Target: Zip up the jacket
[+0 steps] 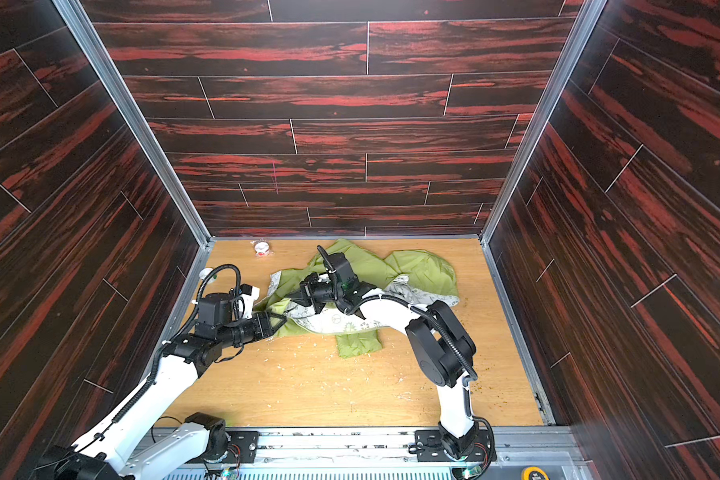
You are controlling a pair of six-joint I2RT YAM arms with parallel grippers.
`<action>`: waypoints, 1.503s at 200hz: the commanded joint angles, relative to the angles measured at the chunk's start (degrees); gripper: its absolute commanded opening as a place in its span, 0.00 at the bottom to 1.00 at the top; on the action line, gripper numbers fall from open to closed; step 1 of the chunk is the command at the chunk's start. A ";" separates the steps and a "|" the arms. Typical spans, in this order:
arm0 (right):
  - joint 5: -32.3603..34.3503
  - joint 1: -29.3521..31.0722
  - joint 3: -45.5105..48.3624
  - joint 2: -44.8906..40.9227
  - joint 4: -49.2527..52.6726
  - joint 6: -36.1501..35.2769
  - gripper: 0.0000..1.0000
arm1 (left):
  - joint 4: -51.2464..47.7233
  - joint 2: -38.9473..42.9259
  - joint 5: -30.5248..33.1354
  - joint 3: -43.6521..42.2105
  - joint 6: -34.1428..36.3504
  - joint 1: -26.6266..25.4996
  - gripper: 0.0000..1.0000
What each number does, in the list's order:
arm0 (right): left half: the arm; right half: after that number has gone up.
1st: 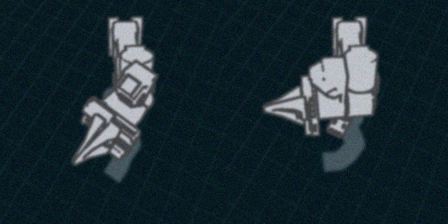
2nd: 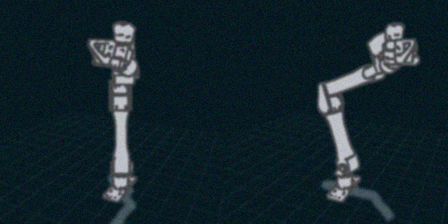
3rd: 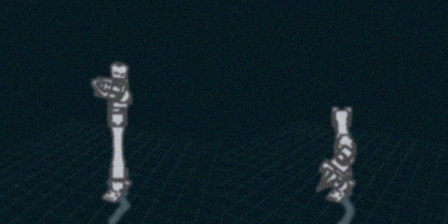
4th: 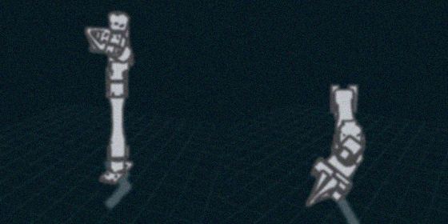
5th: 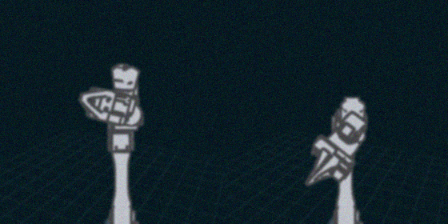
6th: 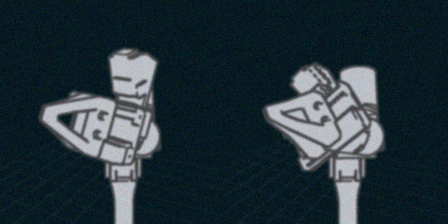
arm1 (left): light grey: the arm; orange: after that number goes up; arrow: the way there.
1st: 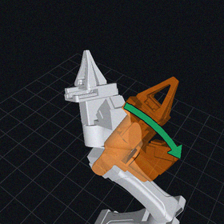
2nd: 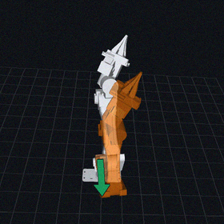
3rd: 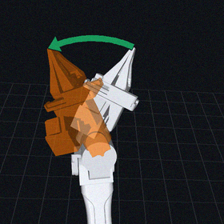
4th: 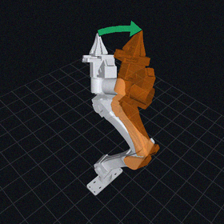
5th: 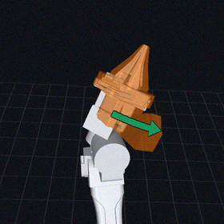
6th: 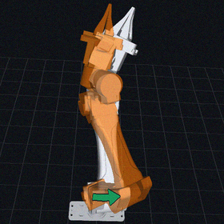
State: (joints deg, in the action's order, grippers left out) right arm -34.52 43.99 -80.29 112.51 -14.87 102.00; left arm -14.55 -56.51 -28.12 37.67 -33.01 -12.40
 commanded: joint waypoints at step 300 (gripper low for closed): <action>-12.52 -5.50 13.05 -21.29 3.98 -45.50 0.28 | -2.43 -8.95 -29.80 12.68 -4.69 -0.08 0.00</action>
State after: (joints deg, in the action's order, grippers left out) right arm -41.80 36.60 -67.07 89.10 -2.74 56.21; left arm -17.10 -64.79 -54.30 48.03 -37.28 -12.56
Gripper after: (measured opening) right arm 0.275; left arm 0.122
